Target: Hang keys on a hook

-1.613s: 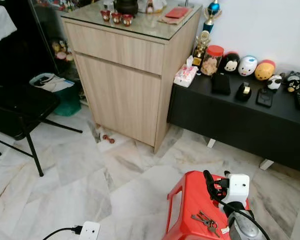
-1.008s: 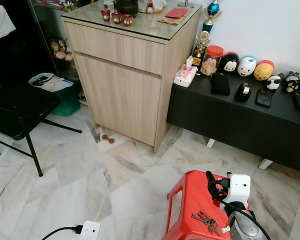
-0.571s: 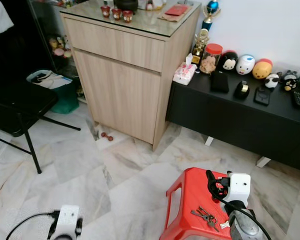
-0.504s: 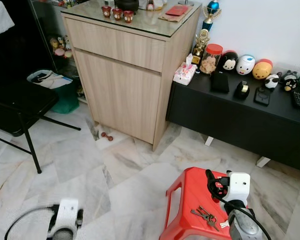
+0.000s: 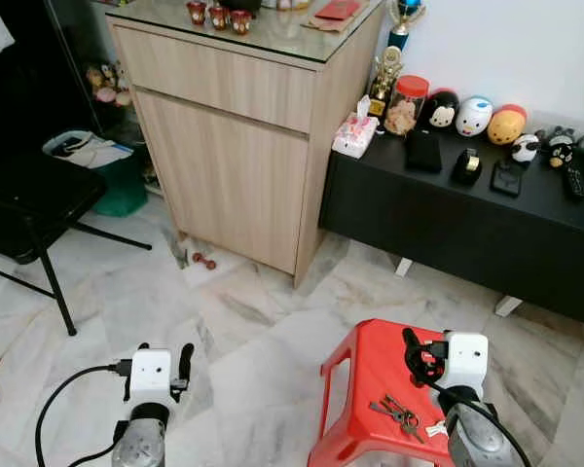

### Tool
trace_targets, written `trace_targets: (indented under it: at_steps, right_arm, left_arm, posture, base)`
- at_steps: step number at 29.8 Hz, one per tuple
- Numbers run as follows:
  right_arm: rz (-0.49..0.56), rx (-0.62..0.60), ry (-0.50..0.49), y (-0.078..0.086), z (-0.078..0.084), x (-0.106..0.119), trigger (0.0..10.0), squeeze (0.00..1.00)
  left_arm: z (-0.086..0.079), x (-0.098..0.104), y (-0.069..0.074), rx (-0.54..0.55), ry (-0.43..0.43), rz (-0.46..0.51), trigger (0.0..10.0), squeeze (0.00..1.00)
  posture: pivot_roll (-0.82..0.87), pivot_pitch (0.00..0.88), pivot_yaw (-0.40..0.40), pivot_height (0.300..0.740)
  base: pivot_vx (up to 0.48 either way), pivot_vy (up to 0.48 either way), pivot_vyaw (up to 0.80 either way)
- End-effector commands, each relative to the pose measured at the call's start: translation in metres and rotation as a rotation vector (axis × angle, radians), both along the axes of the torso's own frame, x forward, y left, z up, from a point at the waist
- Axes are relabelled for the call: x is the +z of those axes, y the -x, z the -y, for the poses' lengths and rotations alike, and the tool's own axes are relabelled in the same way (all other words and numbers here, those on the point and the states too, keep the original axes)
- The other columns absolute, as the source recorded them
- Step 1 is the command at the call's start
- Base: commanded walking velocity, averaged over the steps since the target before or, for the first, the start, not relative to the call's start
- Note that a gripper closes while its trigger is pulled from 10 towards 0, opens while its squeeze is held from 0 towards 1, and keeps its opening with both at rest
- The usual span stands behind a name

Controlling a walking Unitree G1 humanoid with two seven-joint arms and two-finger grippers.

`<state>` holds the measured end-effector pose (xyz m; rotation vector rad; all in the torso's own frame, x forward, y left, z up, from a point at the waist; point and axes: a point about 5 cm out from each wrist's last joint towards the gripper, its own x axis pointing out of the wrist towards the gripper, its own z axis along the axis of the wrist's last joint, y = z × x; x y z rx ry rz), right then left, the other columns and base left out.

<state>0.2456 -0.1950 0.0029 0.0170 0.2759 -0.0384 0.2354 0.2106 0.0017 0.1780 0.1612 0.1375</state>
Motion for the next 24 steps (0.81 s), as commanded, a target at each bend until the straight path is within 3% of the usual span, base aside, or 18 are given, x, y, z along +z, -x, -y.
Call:
trace_targets:
  at_steps: [1, 8, 24]
  right_arm:
    - [-0.019, -0.015, 0.008, 0.0022, 0.005, -0.0029, 10.0, 0.0]
    - [-0.014, -0.023, 0.006, 0.0012, 0.006, -0.0028, 10.0, 0.0]
    - [-0.018, 0.005, -0.019, -0.0029, -0.0008, -0.0039, 10.0, 0.0]
  left_arm:
    - [0.0018, 0.001, 0.0017, -0.008, 0.003, -0.003, 10.0, 0.0]
    - [0.0004, 0.0032, -0.0001, -0.018, -0.001, -0.005, 10.0, 0.0]
    - [-0.0027, 0.0078, -0.0032, -0.022, 0.004, 0.001, 10.0, 0.0]
  posture:
    - [-0.01, 0.089, -0.081, 0.644]
    - [-0.01, 0.076, -0.075, 0.595]
    - [-0.01, 0.063, -0.076, 0.591]
  base:
    - [0.0, 0.0, 0.0]
    - [0.0, 0.0, 0.0]
    - [0.0, 0.0, 0.0]
